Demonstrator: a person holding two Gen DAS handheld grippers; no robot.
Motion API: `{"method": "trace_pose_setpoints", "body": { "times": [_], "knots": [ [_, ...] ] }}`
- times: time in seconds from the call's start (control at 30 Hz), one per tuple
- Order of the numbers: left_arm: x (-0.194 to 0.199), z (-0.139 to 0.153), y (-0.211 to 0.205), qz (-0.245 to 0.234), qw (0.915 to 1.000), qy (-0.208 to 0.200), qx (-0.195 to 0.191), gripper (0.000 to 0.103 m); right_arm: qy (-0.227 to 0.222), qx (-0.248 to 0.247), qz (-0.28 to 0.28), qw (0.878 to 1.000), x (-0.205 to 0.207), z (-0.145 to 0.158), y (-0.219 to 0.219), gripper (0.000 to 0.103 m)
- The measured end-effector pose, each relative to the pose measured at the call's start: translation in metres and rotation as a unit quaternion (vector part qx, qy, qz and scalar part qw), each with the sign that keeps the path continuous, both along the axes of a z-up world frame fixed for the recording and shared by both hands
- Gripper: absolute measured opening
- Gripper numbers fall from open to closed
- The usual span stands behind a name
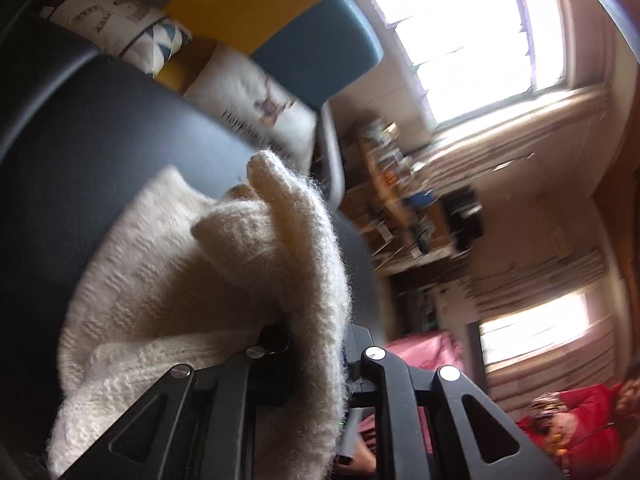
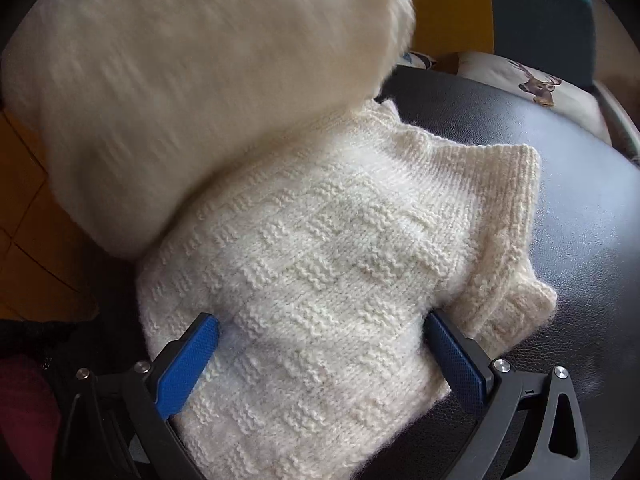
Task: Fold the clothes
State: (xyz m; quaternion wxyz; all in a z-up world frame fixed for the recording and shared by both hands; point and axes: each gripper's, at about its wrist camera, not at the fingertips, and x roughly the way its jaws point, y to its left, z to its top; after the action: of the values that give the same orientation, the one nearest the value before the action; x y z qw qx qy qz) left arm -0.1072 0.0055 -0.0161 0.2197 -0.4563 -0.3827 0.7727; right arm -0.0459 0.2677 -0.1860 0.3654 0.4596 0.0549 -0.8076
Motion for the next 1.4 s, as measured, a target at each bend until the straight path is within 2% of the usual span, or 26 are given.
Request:
{"method": "trace_pose_setpoints", "body": {
  "times": [0.2,0.33,0.43,0.6,0.7,0.77,0.83,0.9,1.0,1.1,1.2,1.3,1.37,1.4],
  "knots": [
    [-0.009,-0.043,0.049,-0.028,0.996,-0.08,-0.03,0.017,0.005,-0.042,-0.008,0.999,0.003,-0.006,0.02,0.103],
    [-0.003,-0.037,0.065,-0.065,0.9924,-0.096,-0.041,0.02,0.011,-0.047,-0.004,0.999,0.003,-0.01,0.026,0.103],
    [0.008,-0.018,0.058,-0.083,0.9925,-0.089,-0.008,0.021,0.018,-0.052,-0.005,0.998,0.004,-0.013,0.031,0.103],
    [0.026,0.007,0.036,-0.11,0.9893,-0.06,0.076,0.021,0.028,-0.064,-0.017,0.997,0.004,-0.017,0.038,0.103],
    [0.027,0.02,0.001,-0.09,0.9924,-0.022,0.08,0.021,0.032,-0.054,-0.025,0.998,0.012,-0.013,0.043,0.103],
    [0.024,0.016,-0.029,-0.062,0.9955,-0.019,0.069,0.021,0.034,-0.044,-0.03,0.998,0.021,-0.009,0.044,0.103],
    [0.022,0.002,-0.059,-0.031,0.9985,-0.02,0.041,0.021,0.037,-0.042,-0.033,0.998,0.04,-0.007,0.008,0.103],
    [0.022,-0.018,-0.079,-0.016,0.9992,-0.028,0.024,0.021,0.041,-0.042,-0.036,0.998,0.07,0.0,0.005,0.103],
    [0.026,-0.051,-0.103,-0.006,0.9989,-0.046,0.01,0.021,0.059,-0.05,-0.028,0.997,0.052,0.056,-0.008,0.103],
    [0.028,-0.076,-0.099,-0.012,0.9983,-0.057,-0.002,0.021,0.055,-0.067,0.016,0.996,0.068,0.083,-0.031,0.103],
    [0.03,-0.089,-0.092,-0.016,0.998,-0.06,-0.015,0.021,0.05,-0.083,0.06,0.993,0.084,0.109,-0.054,0.103],
    [0.028,-0.092,-0.088,-0.02,0.9984,-0.052,-0.012,0.02,0.069,-0.052,0.073,0.994,0.079,0.118,-0.078,0.103],
    [0.025,-0.092,-0.087,-0.026,0.9989,-0.038,-0.008,0.02,0.043,-0.052,0.08,0.994,0.074,0.124,-0.087,0.103],
    [0.023,-0.091,-0.086,-0.032,0.9989,-0.033,-0.012,0.02,0.01,-0.056,0.083,0.995,0.067,0.12,-0.091,0.103]
  ]
}}
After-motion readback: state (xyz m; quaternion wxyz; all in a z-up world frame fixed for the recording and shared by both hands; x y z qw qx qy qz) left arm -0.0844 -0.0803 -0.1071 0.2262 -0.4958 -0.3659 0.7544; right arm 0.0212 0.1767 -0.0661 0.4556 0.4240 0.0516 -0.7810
